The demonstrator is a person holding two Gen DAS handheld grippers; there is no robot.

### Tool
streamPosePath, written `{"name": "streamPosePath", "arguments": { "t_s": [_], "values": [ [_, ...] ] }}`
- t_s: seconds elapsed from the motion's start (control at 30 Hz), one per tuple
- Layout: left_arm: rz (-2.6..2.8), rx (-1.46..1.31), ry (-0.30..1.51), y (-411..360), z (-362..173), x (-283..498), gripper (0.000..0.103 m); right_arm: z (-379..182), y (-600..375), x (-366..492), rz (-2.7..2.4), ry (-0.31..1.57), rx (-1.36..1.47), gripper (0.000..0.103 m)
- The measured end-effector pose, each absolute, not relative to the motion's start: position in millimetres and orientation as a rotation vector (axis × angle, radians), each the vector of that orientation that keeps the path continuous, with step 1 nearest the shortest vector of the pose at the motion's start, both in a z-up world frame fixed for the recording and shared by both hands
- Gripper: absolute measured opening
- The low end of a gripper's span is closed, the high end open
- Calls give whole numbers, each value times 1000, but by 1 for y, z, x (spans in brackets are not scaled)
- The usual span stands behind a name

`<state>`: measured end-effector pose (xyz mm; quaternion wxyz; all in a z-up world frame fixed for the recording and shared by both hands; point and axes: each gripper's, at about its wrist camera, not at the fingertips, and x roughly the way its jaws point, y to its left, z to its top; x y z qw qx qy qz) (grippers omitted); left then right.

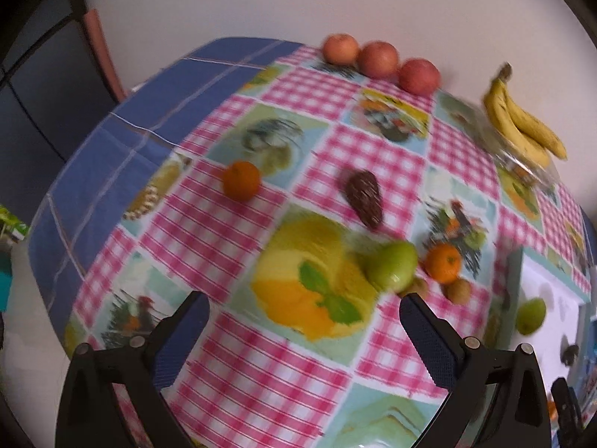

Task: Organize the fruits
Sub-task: 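Lower the avocado into the tray and open the left tool, then move both tools back toward the fruits on the tablecloth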

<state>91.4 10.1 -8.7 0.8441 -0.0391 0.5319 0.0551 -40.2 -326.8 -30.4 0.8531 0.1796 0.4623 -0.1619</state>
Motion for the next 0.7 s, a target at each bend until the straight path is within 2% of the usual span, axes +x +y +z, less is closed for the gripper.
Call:
{"name": "streamPosePath", "arguments": {
  "t_s": [0.3,0.7],
  "values": [
    [74,-58,1067,16,7,114,103,-18,-295,-19,-255,939,365,96],
    [39,-127,1084,29,10,160,102,29,-267,23,-202,844,323,96]
  ]
}}
